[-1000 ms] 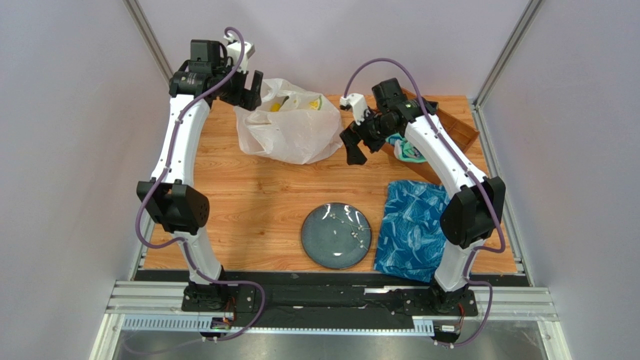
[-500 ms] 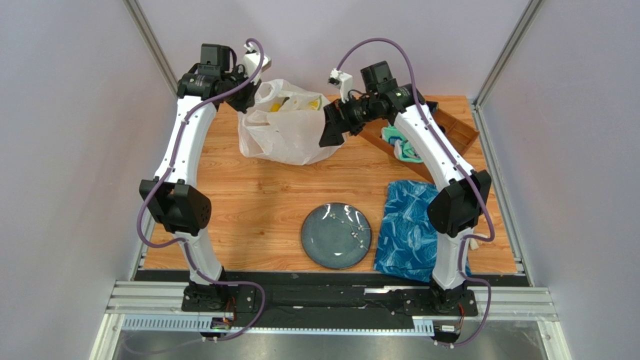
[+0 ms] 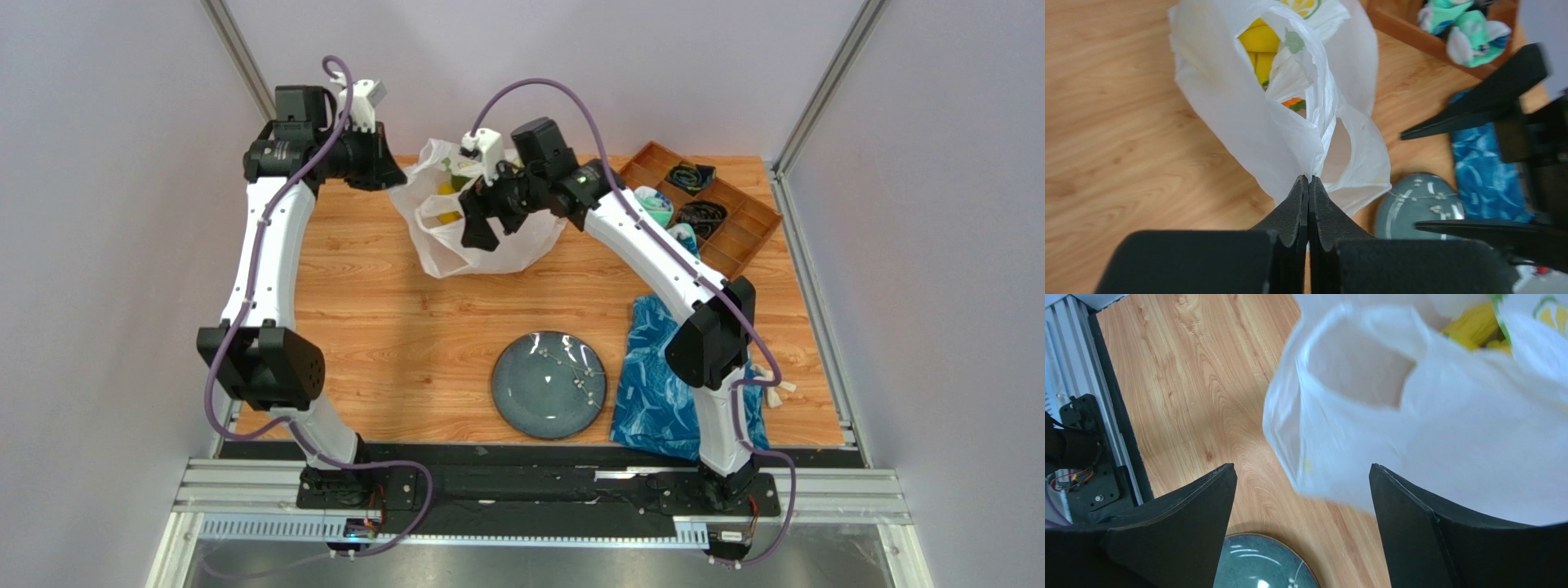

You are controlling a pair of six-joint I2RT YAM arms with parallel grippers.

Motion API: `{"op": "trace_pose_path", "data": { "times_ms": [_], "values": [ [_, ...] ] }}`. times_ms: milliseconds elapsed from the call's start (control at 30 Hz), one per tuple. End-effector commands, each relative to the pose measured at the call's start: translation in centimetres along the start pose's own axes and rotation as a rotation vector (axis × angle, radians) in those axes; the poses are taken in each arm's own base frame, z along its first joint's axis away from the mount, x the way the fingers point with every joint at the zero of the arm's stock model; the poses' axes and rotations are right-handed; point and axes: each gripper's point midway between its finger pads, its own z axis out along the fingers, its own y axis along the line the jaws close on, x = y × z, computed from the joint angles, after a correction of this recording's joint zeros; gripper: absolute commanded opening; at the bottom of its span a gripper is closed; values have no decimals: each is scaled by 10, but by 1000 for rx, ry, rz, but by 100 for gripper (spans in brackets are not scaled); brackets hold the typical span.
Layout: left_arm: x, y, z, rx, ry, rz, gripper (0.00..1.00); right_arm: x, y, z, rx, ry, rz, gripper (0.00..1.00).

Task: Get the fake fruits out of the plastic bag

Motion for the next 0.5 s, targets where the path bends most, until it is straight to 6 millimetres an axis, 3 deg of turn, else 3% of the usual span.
{"op": "trace_pose_path", "data": {
  "times_ms": [0, 133, 333, 400, 433, 467],
  "values": [
    [-12, -55, -29, 157, -90, -117, 0, -37, 4, -7, 55, -122, -128, 84],
    [-4, -58, -30, 169, -76, -129, 0, -28, 17, 10, 109, -82, -240, 85],
    [1, -59, -30, 177, -70, -136, 0, -6, -22, 17, 360, 9, -320, 85],
    [3, -59, -29, 178, -67, -132, 0, -1, -36, 8, 443, 36, -336, 85],
    [3, -58, -29, 178, -65, -133, 0, 14, -39, 10, 450, 70, -338, 85],
    [4, -59, -29, 178, -62, -133, 0, 11, -39, 1, 460, 60, -346, 85]
  ]
}}
